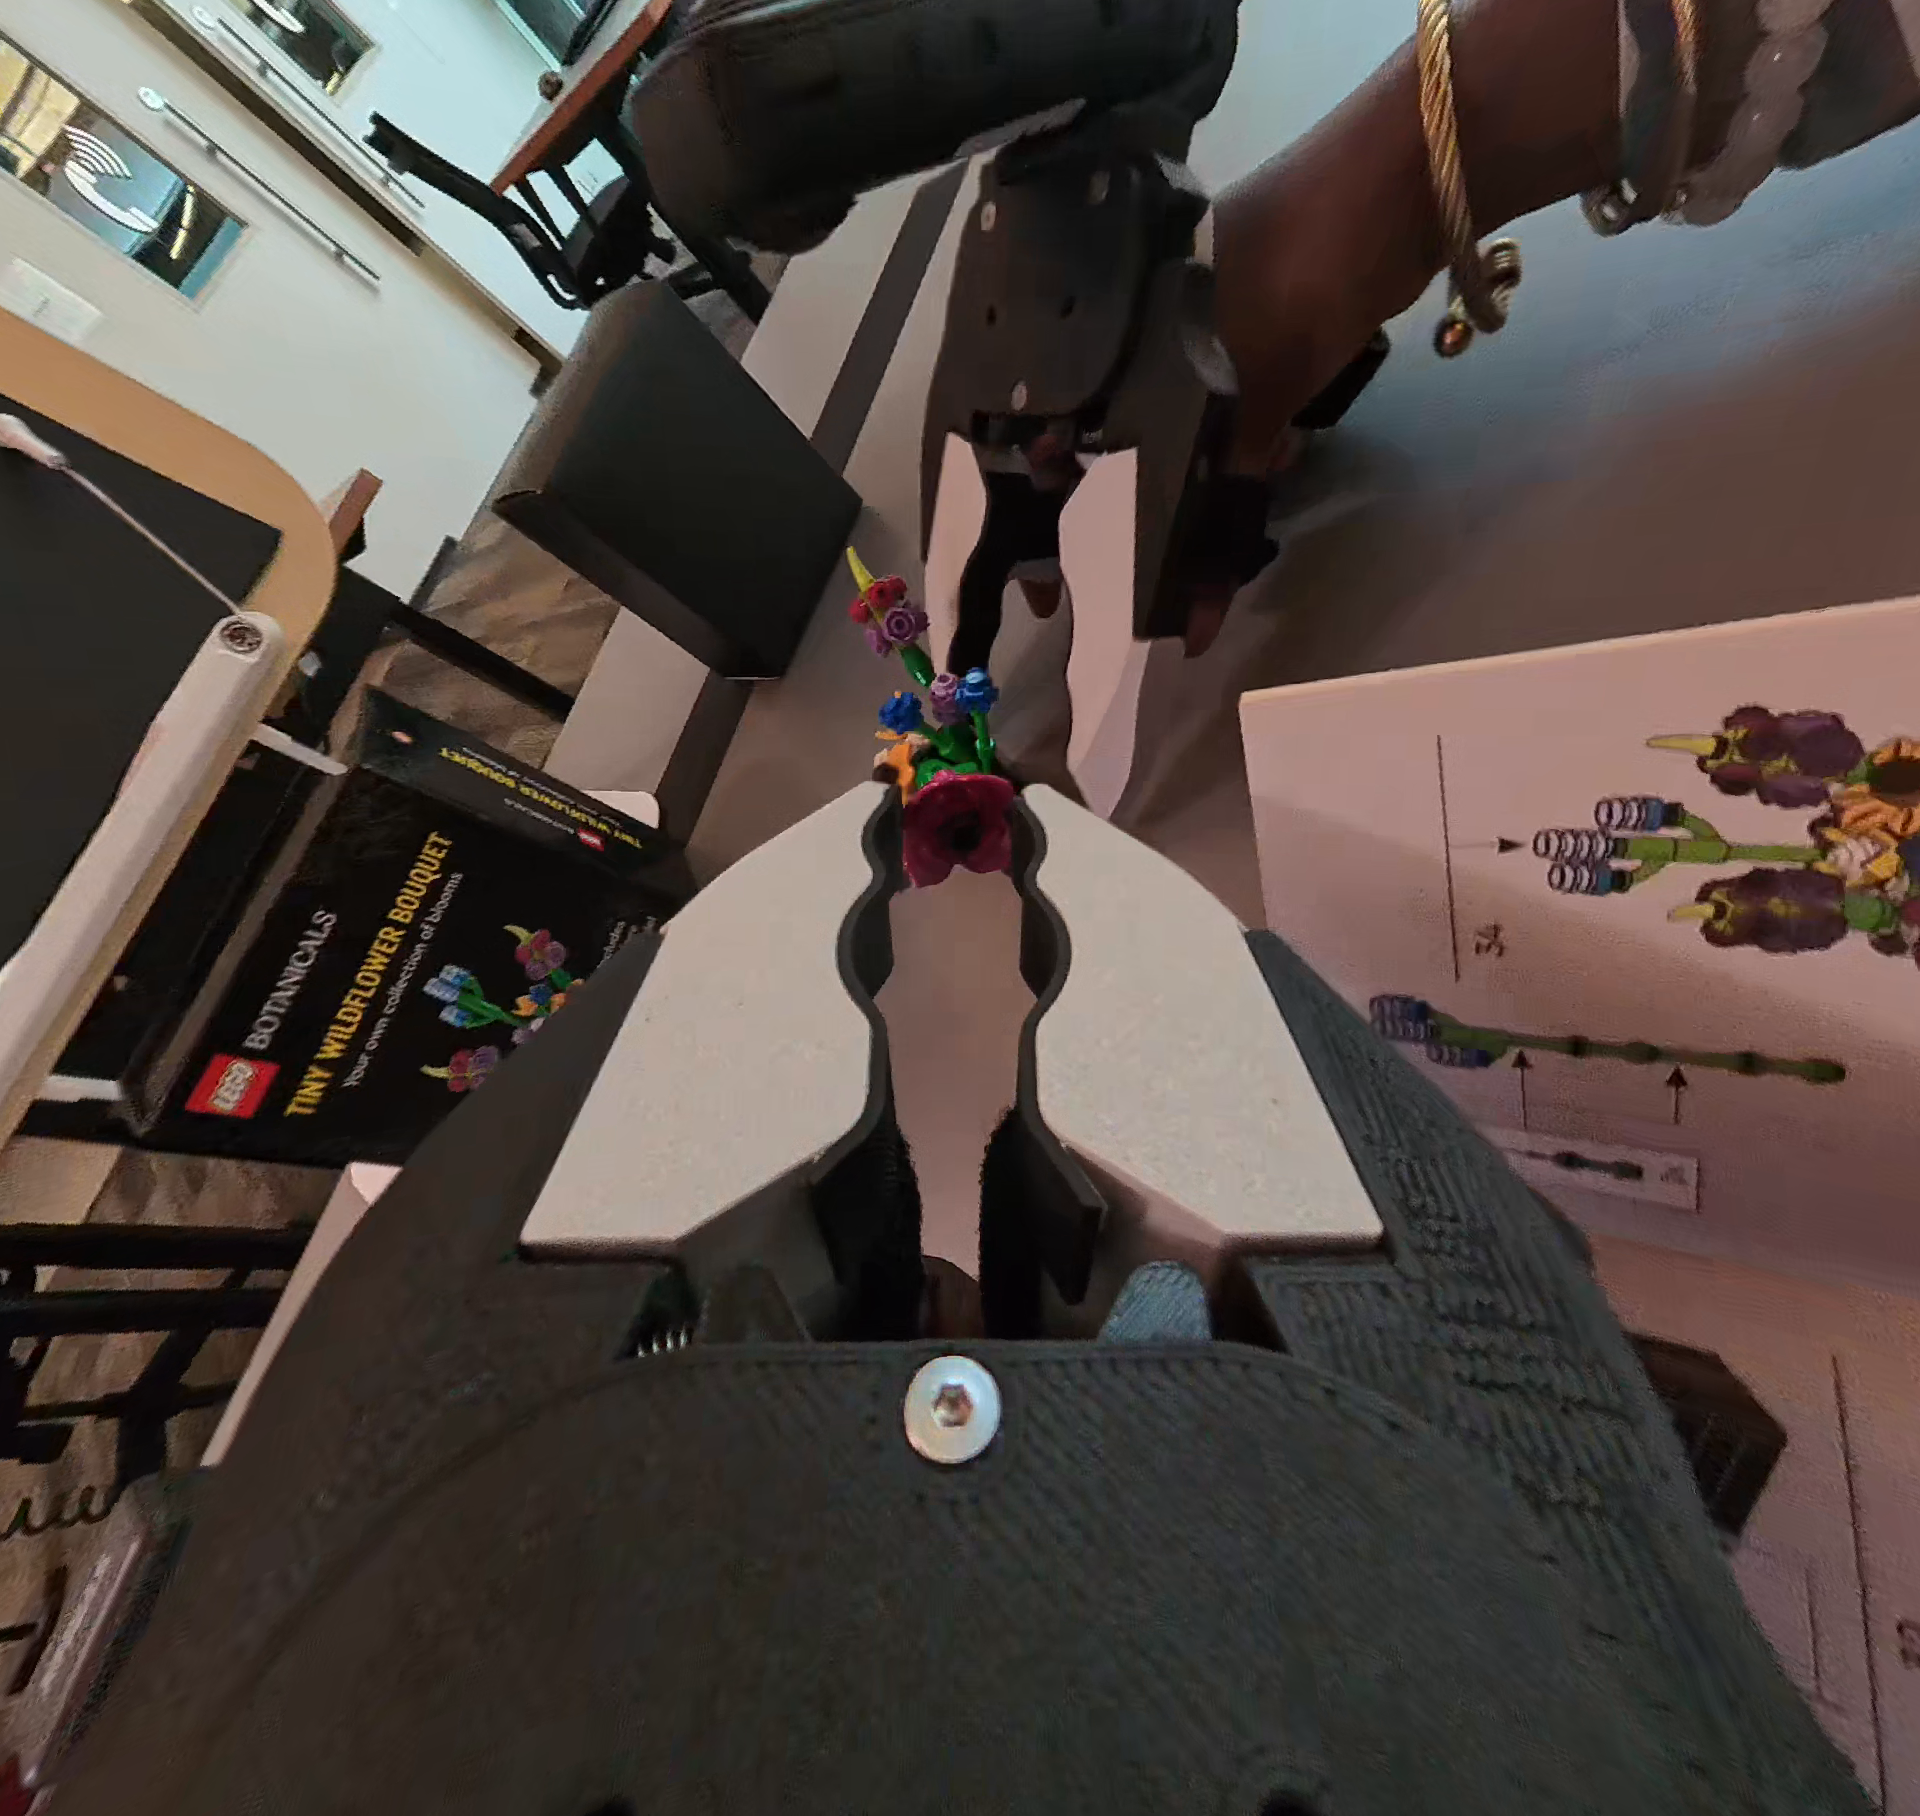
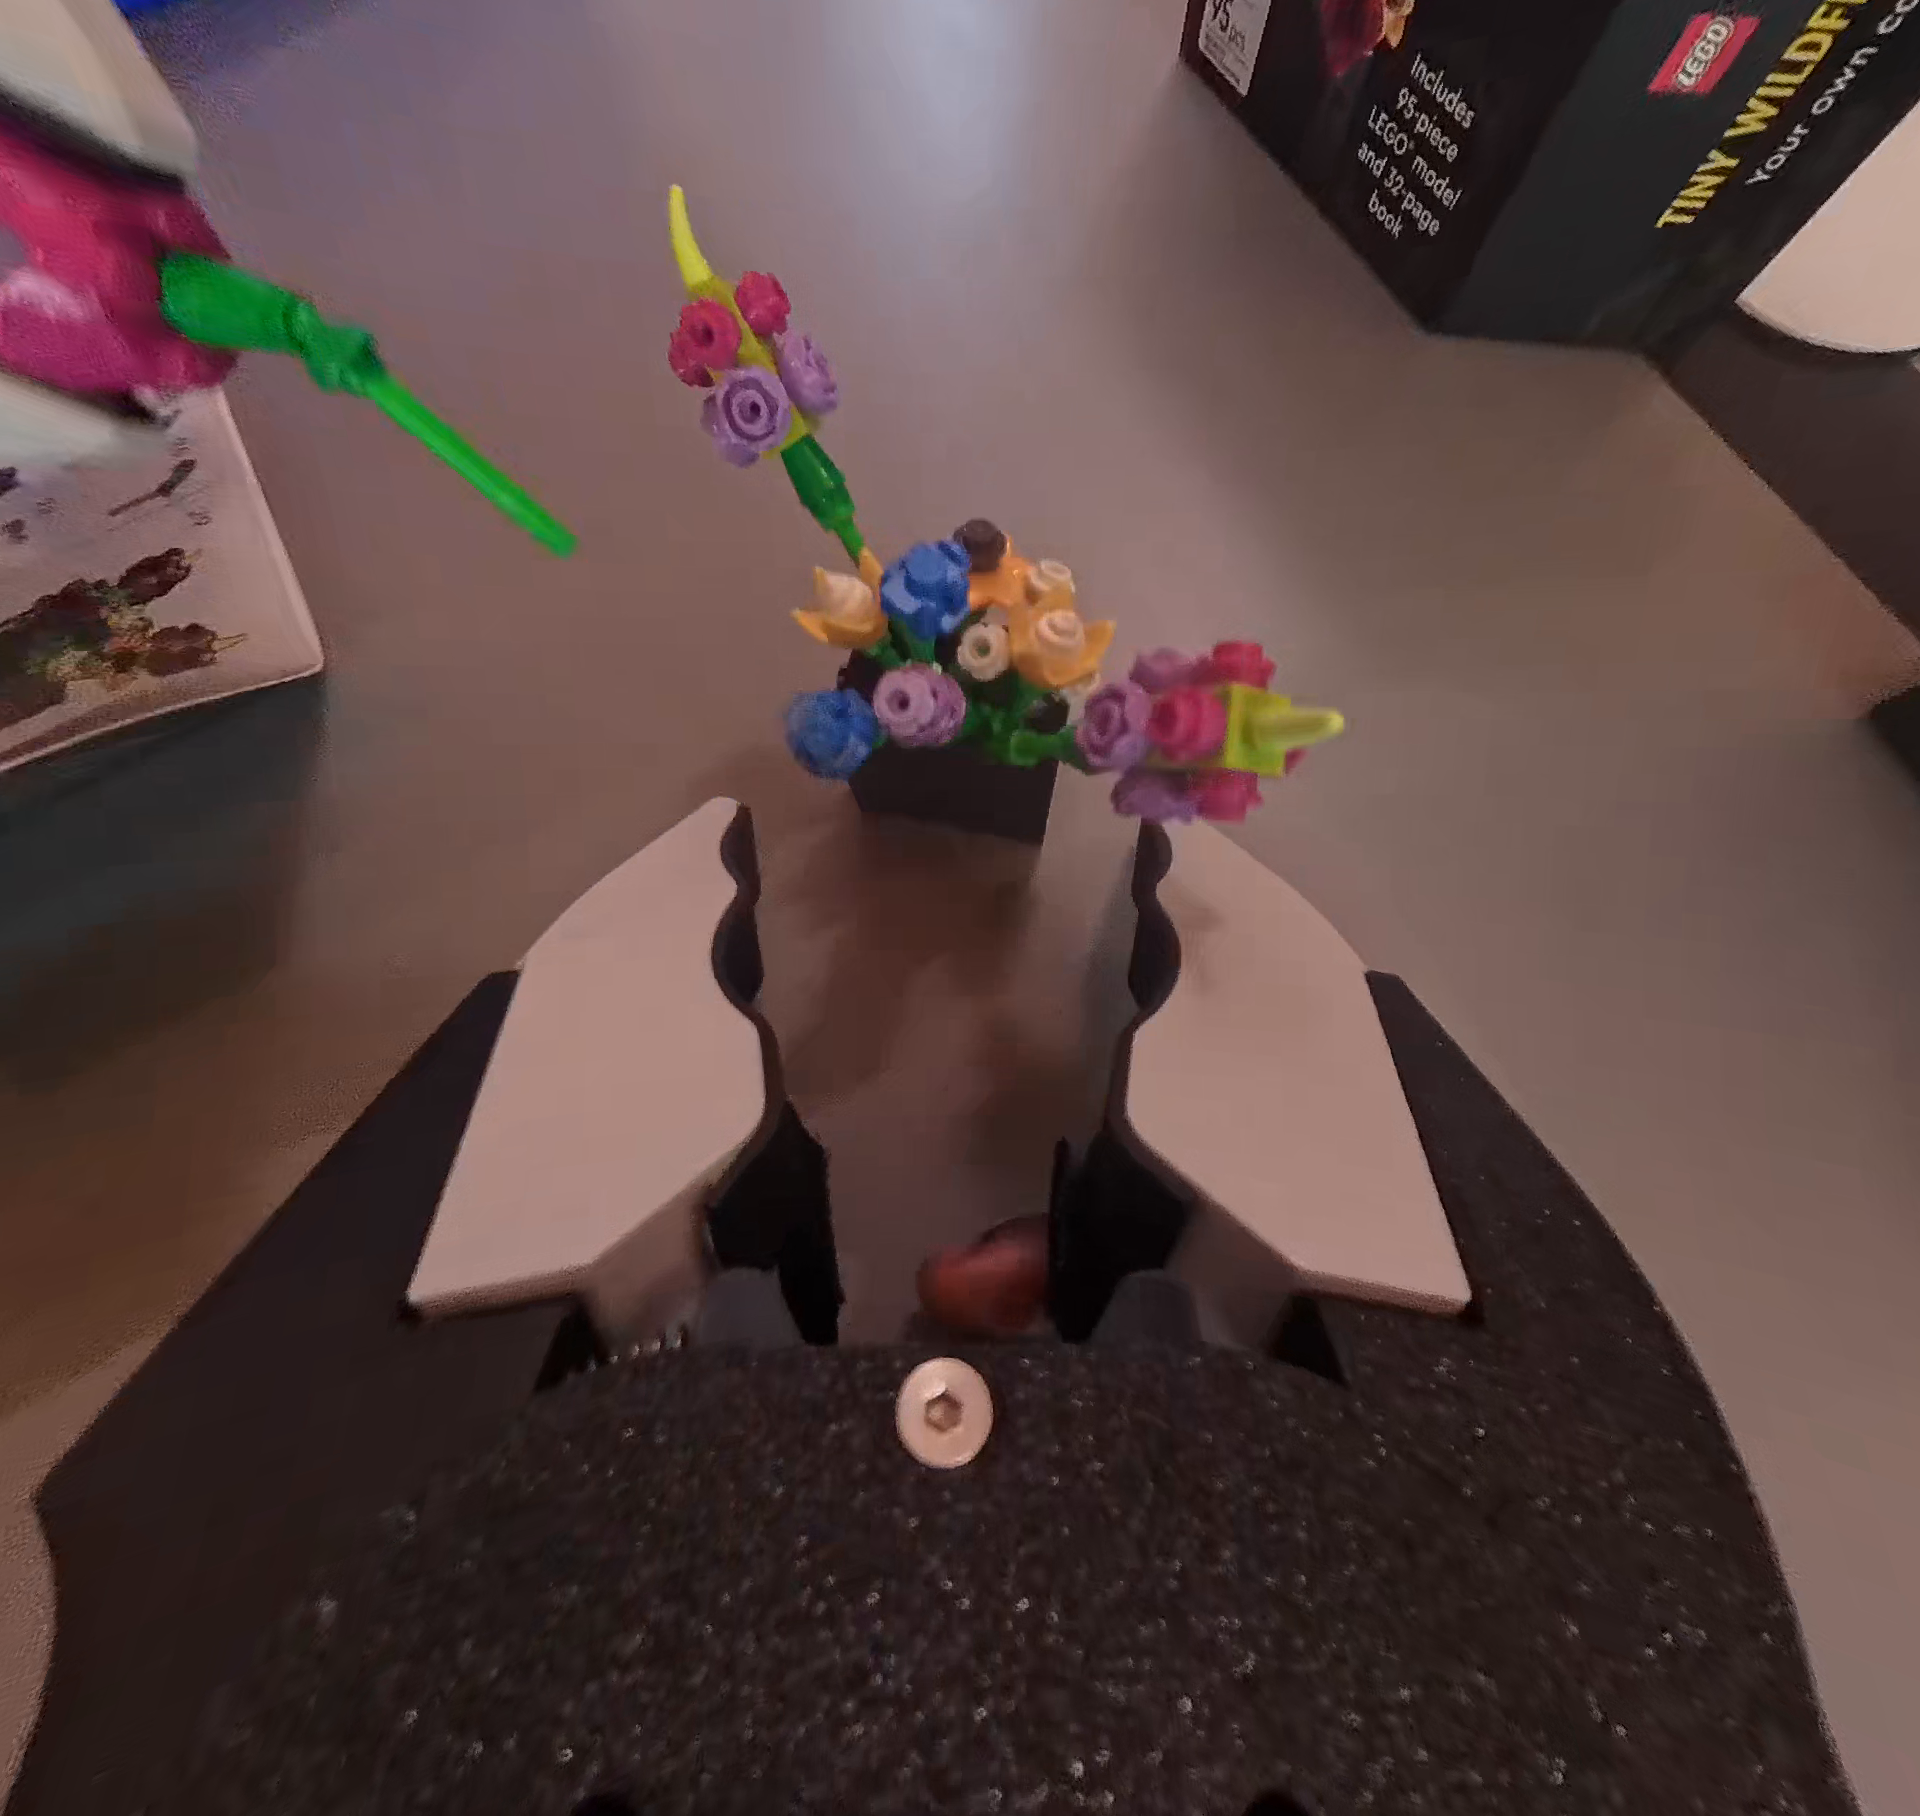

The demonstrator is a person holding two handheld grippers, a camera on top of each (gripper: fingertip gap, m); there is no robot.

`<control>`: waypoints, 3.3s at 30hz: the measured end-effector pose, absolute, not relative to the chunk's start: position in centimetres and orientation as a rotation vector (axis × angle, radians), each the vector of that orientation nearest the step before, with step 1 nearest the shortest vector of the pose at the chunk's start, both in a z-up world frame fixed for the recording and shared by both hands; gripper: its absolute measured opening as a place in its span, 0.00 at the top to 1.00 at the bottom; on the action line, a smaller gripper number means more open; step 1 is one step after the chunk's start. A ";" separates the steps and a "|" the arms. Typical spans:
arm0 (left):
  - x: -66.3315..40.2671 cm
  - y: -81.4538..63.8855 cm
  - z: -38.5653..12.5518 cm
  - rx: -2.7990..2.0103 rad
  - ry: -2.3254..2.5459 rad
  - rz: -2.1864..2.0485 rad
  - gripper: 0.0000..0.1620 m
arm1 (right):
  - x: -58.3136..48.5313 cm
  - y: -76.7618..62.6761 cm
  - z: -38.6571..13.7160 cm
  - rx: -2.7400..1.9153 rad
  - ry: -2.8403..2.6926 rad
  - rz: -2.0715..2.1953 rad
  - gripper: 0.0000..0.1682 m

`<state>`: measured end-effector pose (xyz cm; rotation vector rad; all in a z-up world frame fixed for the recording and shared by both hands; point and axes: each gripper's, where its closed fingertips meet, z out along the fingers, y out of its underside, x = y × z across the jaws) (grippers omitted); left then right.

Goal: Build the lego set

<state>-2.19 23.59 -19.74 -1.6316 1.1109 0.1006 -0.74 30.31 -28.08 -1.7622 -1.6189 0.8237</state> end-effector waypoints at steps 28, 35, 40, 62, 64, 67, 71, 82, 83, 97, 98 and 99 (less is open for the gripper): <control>-2.0 27.4 -23.7 -1.958 1.273 0.179 0.87 | -2.6 30.0 -28.1 -1.741 -1.607 0.761 0.75; -1.9 28.0 -24.4 -2.093 1.333 0.067 0.87 | -2.7 29.8 -28.1 -1.744 -1.607 0.764 0.75; -1.7 28.1 -24.6 -2.089 1.340 0.104 0.87 | -2.6 30.0 -28.1 -1.751 -1.598 0.764 0.75; -3.7 23.8 -17.0 -1.938 0.970 -0.039 0.77 | -1.6 30.2 -28.0 -1.782 -1.577 0.823 0.65; -4.8 22.0 -15.1 -1.910 0.871 -0.078 0.77 | -0.7 30.5 -27.8 -1.788 -1.567 0.814 0.62; -6.6 18.2 -13.1 -1.911 0.759 -0.152 0.77 | 0.9 31.2 -26.7 -1.763 -1.546 0.782 0.59; -8.7 12.5 -12.6 -1.964 0.641 -0.249 0.77 | 4.0 32.2 -23.6 -1.722 -1.468 0.671 0.58; -7.2 4.7 -21.1 -2.127 0.609 -0.398 0.76 | 6.8 18.3 -18.3 -1.733 -1.221 1.321 0.64; -7.0 4.8 -21.9 -2.147 0.592 -0.425 0.76 | 6.5 17.2 -18.5 -1.740 -1.205 1.388 0.65; -7.0 8.5 -25.7 -2.190 0.564 -0.369 0.76 | 2.7 14.6 -21.8 -1.882 -1.136 1.612 0.89; -7.1 8.6 -25.9 -2.205 0.563 -0.362 0.77 | 2.7 14.4 -22.3 -1.895 -1.167 1.590 0.92; -7.2 8.6 -26.3 -2.229 0.559 -0.356 0.77 | 3.0 14.3 -22.9 -1.921 -1.196 1.542 0.93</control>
